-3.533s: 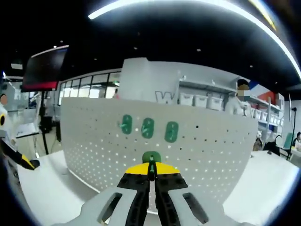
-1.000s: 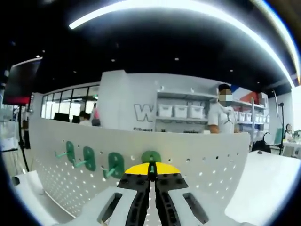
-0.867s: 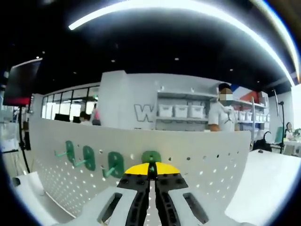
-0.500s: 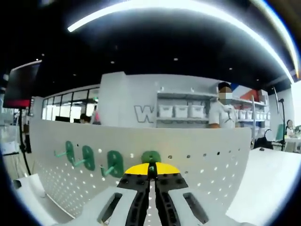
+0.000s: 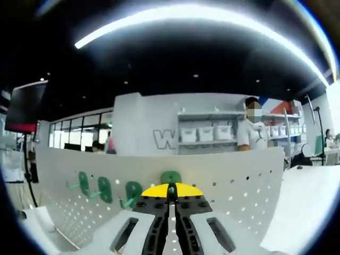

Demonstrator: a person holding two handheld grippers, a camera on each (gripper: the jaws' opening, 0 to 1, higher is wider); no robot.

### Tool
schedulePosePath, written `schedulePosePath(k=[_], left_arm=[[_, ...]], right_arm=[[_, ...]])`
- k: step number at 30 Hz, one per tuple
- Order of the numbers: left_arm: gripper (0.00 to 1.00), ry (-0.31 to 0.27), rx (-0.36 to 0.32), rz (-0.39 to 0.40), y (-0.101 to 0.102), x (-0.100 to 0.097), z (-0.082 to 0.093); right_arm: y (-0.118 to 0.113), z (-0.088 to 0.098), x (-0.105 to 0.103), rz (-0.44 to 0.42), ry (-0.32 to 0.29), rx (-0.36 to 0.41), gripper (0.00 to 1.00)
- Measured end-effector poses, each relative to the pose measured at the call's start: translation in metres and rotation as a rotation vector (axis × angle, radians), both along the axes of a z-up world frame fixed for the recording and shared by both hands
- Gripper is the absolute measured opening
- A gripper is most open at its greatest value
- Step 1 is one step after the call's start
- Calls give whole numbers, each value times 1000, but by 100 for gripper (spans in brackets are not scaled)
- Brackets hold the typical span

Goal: Insert the hook assembly into the mounting plate slot until the hook locks in place.

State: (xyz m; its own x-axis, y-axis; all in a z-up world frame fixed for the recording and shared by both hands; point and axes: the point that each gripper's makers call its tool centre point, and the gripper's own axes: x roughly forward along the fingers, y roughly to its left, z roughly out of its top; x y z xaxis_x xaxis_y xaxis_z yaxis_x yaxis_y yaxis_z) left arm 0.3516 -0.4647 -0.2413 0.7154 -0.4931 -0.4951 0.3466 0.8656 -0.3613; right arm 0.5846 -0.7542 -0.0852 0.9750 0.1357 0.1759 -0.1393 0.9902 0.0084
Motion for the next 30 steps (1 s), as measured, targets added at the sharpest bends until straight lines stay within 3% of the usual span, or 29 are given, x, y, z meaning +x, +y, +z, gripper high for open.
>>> schedulePosePath(k=[10, 30], left_arm=[[91, 10, 2, 6, 2, 0, -3], [91, 13, 2, 19, 6, 0, -4]], right_arm=[[-1, -11, 1, 4, 11, 3, 0], [0, -12, -2, -2, -2, 6, 0]])
